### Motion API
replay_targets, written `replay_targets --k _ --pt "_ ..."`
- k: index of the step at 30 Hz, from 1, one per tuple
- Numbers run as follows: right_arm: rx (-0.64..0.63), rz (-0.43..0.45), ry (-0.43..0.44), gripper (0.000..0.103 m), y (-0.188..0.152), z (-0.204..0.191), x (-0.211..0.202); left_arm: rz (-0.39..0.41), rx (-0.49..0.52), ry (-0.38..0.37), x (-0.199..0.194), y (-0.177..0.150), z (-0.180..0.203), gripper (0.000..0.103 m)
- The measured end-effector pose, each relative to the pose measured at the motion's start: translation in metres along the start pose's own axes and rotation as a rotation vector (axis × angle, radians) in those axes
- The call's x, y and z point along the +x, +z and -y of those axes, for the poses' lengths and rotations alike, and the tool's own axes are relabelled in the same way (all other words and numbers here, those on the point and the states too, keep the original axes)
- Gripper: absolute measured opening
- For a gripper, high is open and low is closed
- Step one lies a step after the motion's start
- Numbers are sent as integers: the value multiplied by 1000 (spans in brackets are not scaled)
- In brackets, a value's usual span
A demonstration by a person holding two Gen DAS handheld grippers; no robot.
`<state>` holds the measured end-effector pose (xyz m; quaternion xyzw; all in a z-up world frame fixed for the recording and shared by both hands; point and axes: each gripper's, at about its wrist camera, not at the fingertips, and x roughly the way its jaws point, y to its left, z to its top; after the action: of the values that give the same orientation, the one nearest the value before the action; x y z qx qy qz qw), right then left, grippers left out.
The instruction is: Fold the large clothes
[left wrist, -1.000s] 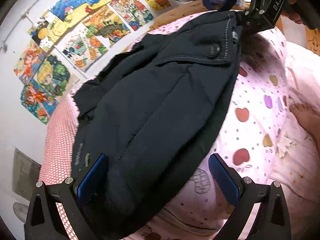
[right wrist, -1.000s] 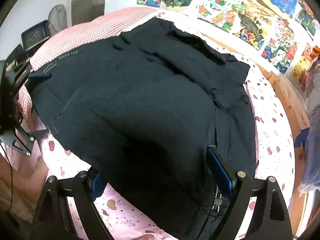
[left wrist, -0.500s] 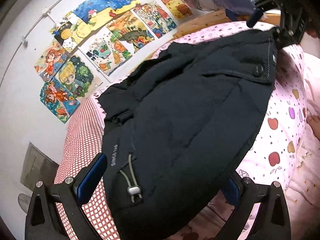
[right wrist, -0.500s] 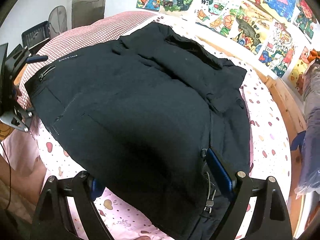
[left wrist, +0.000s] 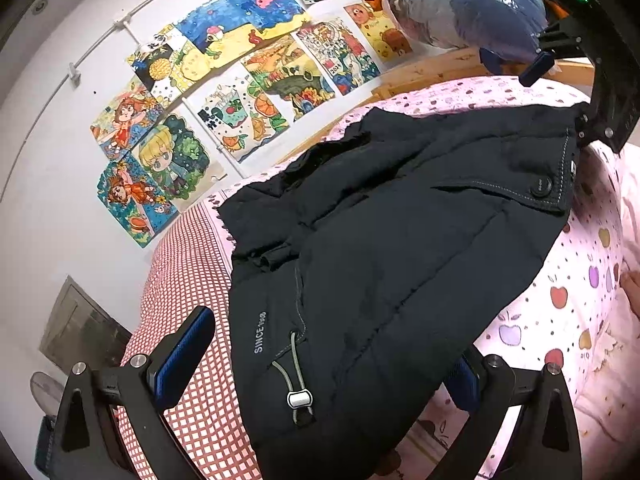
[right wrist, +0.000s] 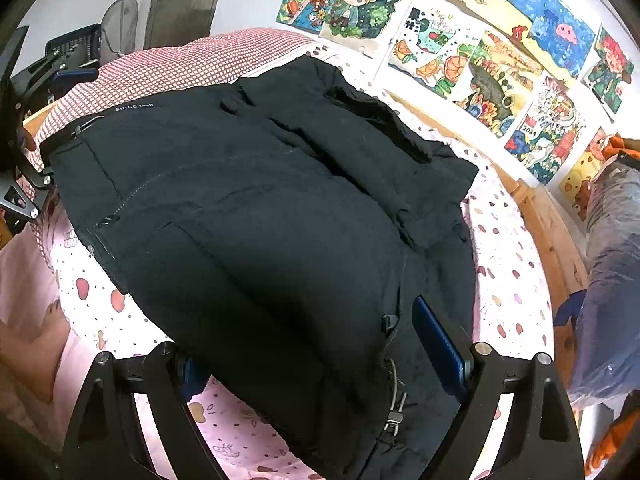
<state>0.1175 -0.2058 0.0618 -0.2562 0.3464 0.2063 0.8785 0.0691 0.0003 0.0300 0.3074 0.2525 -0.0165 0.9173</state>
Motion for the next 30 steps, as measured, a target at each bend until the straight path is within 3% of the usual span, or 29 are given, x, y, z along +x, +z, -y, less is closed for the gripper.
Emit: replay_targets --k 5,19,24,30 --pt "-13 18 -35 86 4 -1 -3 -7 -67 -12 1 6 -10 101" --pt "68 95 -115 85 19 19 -18 18 -261 -12 1 45 -41 80" --pt "67 108 -101 66 24 20 -18 7 -291 -36 5 52 -41 65" --pt "67 136 -90 33 36 17 -22 19 -324 -49 6 65 -47 48"
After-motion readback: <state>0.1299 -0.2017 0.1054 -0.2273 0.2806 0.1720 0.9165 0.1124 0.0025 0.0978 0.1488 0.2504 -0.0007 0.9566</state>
